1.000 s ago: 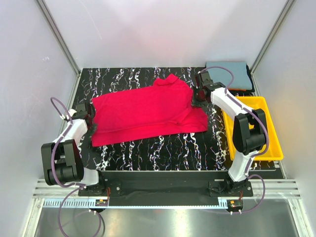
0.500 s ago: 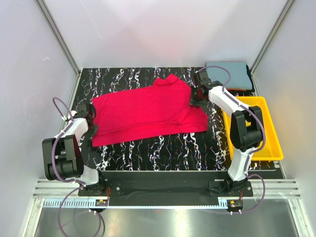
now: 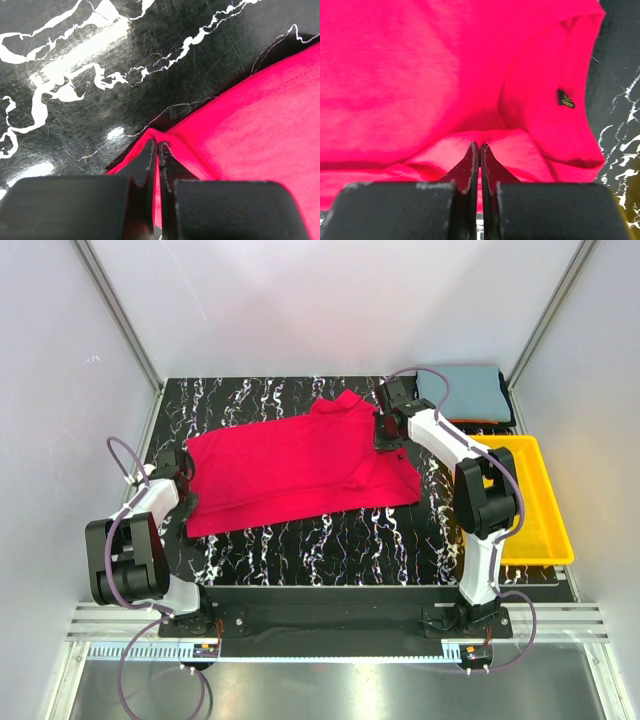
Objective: Fold and stack the t-shirts
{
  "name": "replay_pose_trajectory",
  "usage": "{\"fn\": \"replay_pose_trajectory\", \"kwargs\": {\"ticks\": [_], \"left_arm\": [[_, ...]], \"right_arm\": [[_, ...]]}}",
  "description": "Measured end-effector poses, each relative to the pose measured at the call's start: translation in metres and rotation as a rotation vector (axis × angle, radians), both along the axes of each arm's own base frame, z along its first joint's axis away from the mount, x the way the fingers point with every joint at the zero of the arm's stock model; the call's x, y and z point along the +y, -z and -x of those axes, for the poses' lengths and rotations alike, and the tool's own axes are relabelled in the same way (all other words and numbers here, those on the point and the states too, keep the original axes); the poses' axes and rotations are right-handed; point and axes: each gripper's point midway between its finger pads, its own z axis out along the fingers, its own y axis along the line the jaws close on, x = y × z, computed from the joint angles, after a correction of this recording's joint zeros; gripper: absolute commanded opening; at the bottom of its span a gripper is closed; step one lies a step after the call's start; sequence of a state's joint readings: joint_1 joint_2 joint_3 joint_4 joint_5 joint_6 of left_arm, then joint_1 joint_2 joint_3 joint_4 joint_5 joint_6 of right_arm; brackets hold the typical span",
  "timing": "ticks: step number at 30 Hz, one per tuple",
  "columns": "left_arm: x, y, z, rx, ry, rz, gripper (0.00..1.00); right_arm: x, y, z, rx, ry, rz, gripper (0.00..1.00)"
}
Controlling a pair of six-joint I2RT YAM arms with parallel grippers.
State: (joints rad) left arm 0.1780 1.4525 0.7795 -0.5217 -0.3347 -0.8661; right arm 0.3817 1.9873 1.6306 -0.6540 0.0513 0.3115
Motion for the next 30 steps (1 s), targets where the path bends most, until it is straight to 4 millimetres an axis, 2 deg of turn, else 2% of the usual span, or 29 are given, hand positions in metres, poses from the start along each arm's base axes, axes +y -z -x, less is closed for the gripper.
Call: {"fn": "replay_pose_trajectory", "kwargs": {"ticks": [5, 6, 9, 10, 12, 13, 17, 21, 25, 30], "left_arm": [[0.004, -0.002, 0.001, 0.006, -0.012, -0.016, 0.11], [0.004, -0.003, 0.000, 0.003, -0.013, -0.019, 0.17], [0.008, -0.012, -0.008, -0.017, -0.016, -0.032, 0.36], [0.009, -0.013, -0.009, -0.020, -0.012, -0.035, 0.38], [0.010, -0.021, -0.014, -0.040, -0.010, -0.041, 0.41], [0.011, -0.025, -0.016, -0.053, -0.007, -0.046, 0.41], [0.012, -0.050, -0.021, -0.131, 0.004, -0.066, 0.43], [0.004, -0.071, -0.028, -0.234, 0.027, -0.037, 0.43], [-0.019, -0.063, -0.036, -0.269, 0.092, 0.059, 0.44], [-0.044, -0.037, -0.040, -0.226, 0.169, 0.174, 0.44]], "right_arm": [[-0.009, 0.015, 0.001, 0.024, 0.021, 0.053, 0.02], [-0.011, 0.015, 0.001, 0.026, 0.027, 0.062, 0.07], [-0.015, 0.015, 0.001, 0.025, 0.045, 0.077, 0.11], [-0.016, 0.016, 0.001, 0.025, 0.051, 0.081, 0.13], [-0.016, 0.016, 0.001, 0.025, 0.059, 0.081, 0.20], [-0.016, 0.016, 0.001, 0.025, 0.060, 0.081, 0.27], [-0.014, 0.014, 0.006, 0.047, 0.073, 0.060, 0.38], [-0.001, 0.000, 0.014, 0.051, 0.091, -0.040, 0.47], [0.011, -0.007, 0.029, 0.073, 0.129, -0.139, 0.50], [0.031, 0.012, 0.047, 0.141, 0.191, -0.220, 0.52]]}}
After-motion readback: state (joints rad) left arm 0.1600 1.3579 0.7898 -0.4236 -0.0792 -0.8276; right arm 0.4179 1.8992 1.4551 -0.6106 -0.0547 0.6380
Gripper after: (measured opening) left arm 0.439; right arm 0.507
